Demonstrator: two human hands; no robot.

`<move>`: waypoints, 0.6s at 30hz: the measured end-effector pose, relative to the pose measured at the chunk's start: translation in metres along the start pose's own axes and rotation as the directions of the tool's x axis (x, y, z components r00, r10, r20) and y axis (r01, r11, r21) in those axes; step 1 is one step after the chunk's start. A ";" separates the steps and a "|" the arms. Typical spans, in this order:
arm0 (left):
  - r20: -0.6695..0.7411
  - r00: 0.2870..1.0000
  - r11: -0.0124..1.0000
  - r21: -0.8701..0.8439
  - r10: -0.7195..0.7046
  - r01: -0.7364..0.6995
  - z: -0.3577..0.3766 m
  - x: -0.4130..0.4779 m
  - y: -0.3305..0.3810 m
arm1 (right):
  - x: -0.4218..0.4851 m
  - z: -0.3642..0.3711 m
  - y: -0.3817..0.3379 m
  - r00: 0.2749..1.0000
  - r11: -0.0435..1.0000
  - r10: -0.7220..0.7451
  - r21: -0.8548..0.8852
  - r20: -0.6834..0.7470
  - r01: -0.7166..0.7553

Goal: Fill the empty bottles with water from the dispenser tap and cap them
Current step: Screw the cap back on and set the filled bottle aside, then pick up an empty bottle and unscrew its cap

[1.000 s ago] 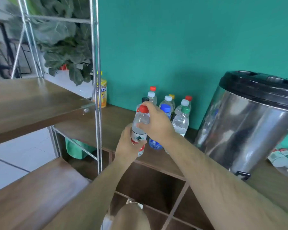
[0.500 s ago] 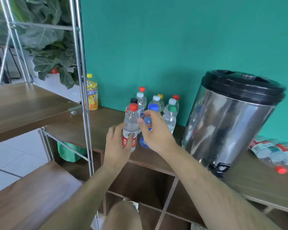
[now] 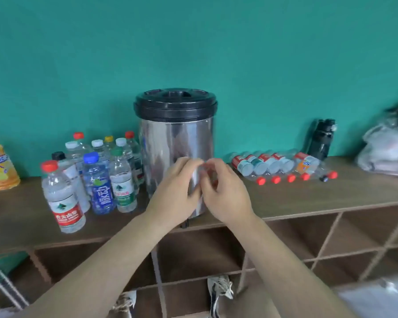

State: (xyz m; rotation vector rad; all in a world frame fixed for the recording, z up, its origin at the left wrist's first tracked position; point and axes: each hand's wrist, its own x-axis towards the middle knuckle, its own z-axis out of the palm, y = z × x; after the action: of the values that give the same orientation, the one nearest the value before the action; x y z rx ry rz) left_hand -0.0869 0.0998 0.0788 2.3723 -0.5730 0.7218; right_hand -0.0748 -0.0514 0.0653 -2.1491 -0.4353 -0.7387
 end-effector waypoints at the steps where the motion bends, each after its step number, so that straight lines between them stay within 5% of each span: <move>1: 0.041 0.999 1.000 0.006 0.018 -0.018 0.018 0.011 0.008 | -0.001 -0.010 0.020 0.999 0.999 0.040 -0.011 -0.023 -0.040; 5: 0.189 0.982 0.999 0.021 0.023 -0.028 0.101 0.048 0.024 | -0.008 -0.034 0.103 0.965 0.963 0.262 -0.060 -0.029 -0.263; 11: 0.368 0.927 0.995 -0.037 -0.069 0.088 0.216 0.074 0.021 | -0.018 -0.023 0.213 0.808 0.809 0.586 -0.095 0.060 -0.579; 18: 0.402 0.903 0.988 0.051 -0.155 0.147 0.287 0.120 -0.018 | 0.022 -0.006 0.276 0.798 0.799 0.601 -0.006 -0.037 -0.602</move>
State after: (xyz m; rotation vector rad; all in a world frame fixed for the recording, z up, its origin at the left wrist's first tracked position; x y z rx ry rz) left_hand 0.1168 -0.0977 -0.0503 2.5653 -0.5407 0.1619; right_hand 0.0856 -0.2250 -0.0792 -2.1072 0.2838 -0.4054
